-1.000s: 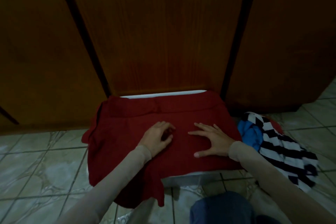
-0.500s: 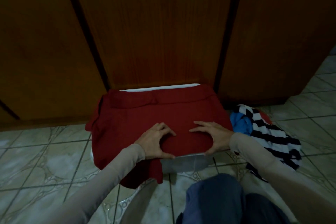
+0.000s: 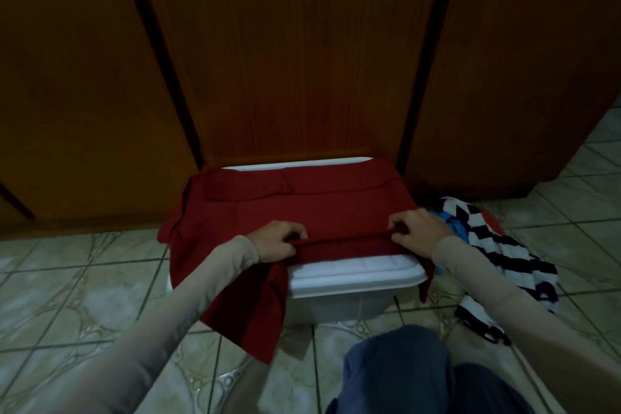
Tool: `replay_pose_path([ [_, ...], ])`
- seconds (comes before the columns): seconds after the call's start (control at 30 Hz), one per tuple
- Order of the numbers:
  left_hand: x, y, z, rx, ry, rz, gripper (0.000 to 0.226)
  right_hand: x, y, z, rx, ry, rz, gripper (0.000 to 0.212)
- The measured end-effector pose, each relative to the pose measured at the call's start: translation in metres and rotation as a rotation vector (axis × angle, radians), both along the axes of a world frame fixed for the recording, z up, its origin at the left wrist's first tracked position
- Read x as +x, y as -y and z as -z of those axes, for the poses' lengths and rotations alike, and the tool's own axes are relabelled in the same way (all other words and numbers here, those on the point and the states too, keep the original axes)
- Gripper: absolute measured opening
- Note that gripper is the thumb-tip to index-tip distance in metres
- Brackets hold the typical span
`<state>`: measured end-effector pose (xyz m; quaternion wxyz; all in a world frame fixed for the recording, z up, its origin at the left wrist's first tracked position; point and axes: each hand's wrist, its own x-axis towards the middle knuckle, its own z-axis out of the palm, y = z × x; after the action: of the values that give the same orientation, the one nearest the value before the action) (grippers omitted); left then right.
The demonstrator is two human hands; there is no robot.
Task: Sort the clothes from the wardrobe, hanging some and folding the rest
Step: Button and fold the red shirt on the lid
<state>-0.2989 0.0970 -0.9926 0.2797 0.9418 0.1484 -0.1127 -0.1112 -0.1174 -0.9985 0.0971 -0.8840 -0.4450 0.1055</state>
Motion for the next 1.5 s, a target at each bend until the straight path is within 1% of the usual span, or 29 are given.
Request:
replay_pose_path([
  [0.07, 0.005, -0.01, -0.002, -0.009, -0.003, -0.11, 0.043, 0.005, 0.002, -0.004, -0.007, 0.047, 0.07, 0.003],
  [0.13, 0.012, -0.018, 0.001, -0.042, -0.003, -0.234, 0.048, 0.011, 0.002, -0.008, 0.018, 0.054, 0.151, 0.012],
  [0.23, 0.025, -0.026, 0.001, -0.134, 0.005, -0.392, 0.047, 0.02, 0.0, -0.014, 0.122, 0.017, 0.278, 0.018],
  [0.3, 0.034, -0.034, -0.001, -0.195, 0.057, -0.486, 0.044, 0.024, -0.005, -0.017, 0.158, 0.009, 0.364, 0.021],
  [0.4, 0.047, -0.047, -0.004, -0.177, 0.102, -0.587, 0.036, 0.033, -0.014, -0.017, 0.164, -0.014, 0.455, 0.023],
  [0.5, 0.058, -0.058, 0.001, -0.129, 0.092, -0.631, 0.03, 0.042, -0.022, -0.017, 0.163, -0.075, 0.538, 0.026],
  [0.6, 0.063, -0.066, 0.008, -0.027, 0.058, -0.641, 0.03, 0.053, -0.03, -0.019, 0.15, -0.127, 0.592, 0.03],
  [0.67, 0.066, -0.069, 0.01, 0.037, 0.028, -0.641, 0.028, 0.061, -0.033, -0.021, 0.118, -0.178, 0.588, 0.035],
  [0.77, 0.07, -0.074, 0.007, 0.117, 0.001, -0.629, 0.015, 0.074, -0.035, -0.026, 0.01, -0.157, 0.584, 0.039],
  [0.83, 0.074, -0.08, 0.007, 0.115, -0.029, -0.597, 0.005, 0.082, -0.035, -0.028, -0.038, -0.14, 0.572, 0.04],
  [0.9, 0.077, -0.087, 0.007, 0.059, -0.088, -0.539, 0.01, 0.088, -0.034, -0.029, -0.039, -0.199, 0.573, 0.043],
  [0.97, 0.082, -0.088, 0.006, 0.036, -0.131, -0.489, 0.014, 0.094, -0.033, -0.026, -0.027, -0.237, 0.581, 0.051],
  [1.03, 0.088, -0.082, 0.007, 0.085, -0.109, -0.455, 0.015, 0.1, -0.032, -0.022, -0.024, -0.258, 0.588, 0.061],
  [1.13, 0.102, -0.058, 0.01, 0.228, -0.021, -0.387, 0.009, 0.107, -0.032, -0.022, -0.047, -0.237, 0.577, 0.069],
  [1.2, 0.113, -0.035, 0.013, 0.298, 0.066, -0.348, 0.014, 0.111, -0.032, -0.023, -0.04, -0.193, 0.578, 0.067],
  [1.23, 0.12, -0.024, 0.015, 0.32, 0.112, -0.328, 0.017, 0.114, -0.033, -0.023, -0.009, -0.173, 0.573, 0.06],
  [1.33, 0.142, 0.004, 0.022, 0.339, 0.201, -0.277, 0.027, 0.117, -0.034, -0.021, 0.161, -0.115, 0.515, 0.025],
  [1.37, 0.149, 0.013, 0.023, 0.325, 0.215, -0.274, 0.03, 0.117, -0.034, -0.015, 0.196, -0.082, 0.489, 0.019],
  [1.4, 0.155, 0.021, 0.025, 0.305, 0.224, -0.278, 0.031, 0.116, -0.033, -0.008, 0.217, -0.047, 0.473, 0.019],
  [1.43, 0.162, 0.028, 0.027, 0.29, 0.234, -0.286, 0.033, 0.116, -0.032, 0.0, 0.22, -0.026, 0.475, 0.024],
  [1.47, 0.168, 0.035, 0.028, 0.281, 0.243, -0.288, 0.033, 0.113, -0.03, 0.007, 0.227, -0.042, 0.495, 0.032],
  [1.5, 0.174, 0.042, 0.03, 0.275, 0.251, -0.283, 0.034, 0.109, -0.027, 0.012, 0.262, -0.14, 0.547, 0.04],
])
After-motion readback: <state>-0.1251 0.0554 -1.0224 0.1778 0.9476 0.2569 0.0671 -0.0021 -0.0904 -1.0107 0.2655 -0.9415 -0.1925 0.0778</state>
